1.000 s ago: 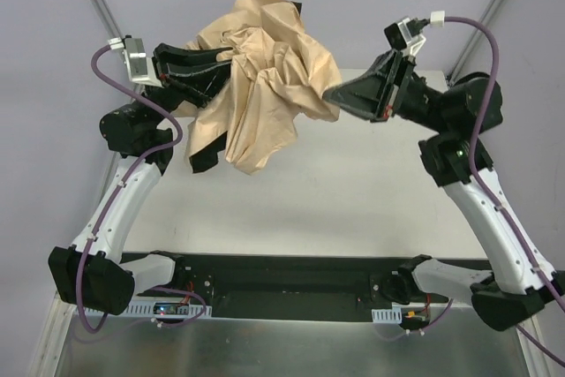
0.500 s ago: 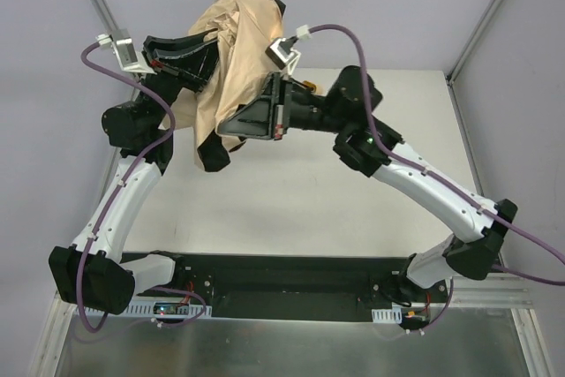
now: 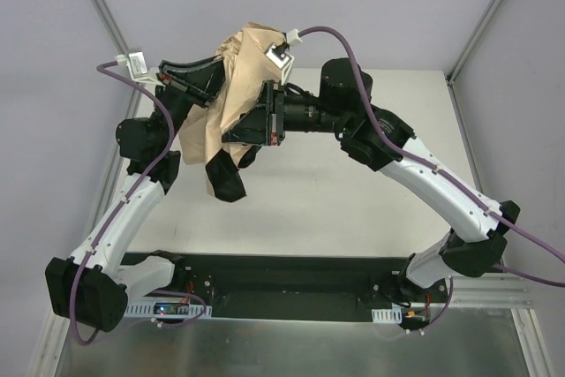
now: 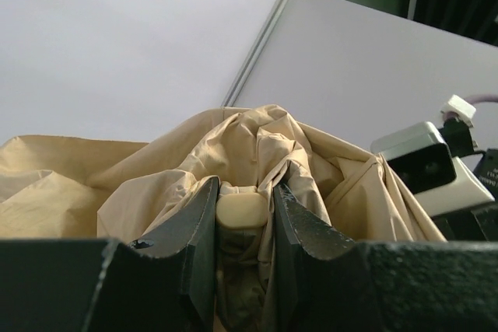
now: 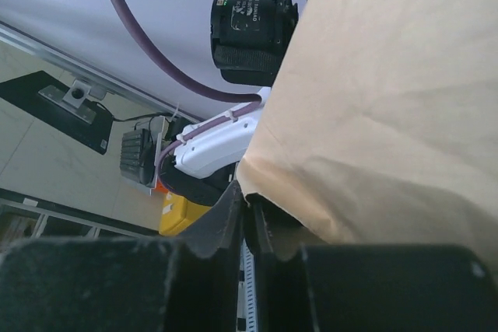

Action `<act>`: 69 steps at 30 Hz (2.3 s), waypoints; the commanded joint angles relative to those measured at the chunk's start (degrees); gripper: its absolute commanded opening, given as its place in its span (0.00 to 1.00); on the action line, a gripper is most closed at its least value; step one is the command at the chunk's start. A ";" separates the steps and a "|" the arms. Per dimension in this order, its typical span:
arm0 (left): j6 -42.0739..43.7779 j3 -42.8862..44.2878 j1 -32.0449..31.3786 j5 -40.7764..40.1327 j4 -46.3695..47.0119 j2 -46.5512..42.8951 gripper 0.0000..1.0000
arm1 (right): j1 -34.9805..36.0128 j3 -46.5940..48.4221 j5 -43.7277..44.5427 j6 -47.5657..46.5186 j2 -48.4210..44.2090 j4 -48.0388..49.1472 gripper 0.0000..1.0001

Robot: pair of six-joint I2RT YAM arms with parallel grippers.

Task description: Put away the umbrella

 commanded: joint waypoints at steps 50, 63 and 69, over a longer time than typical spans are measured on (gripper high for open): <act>-11.80 3.35 -0.44 -21.67 3.78 4.36 0.00 | 8.66 -20.10 27.02 -33.65 -27.39 -12.58 0.96; -20.04 11.46 -3.25 -38.71 -33.60 -2.58 0.00 | 22.56 -9.04 58.75 -53.88 0.48 0.43 0.96; -19.87 14.37 -3.25 -40.92 -41.08 -3.19 0.00 | 27.05 -1.58 81.40 -59.49 7.16 1.05 0.96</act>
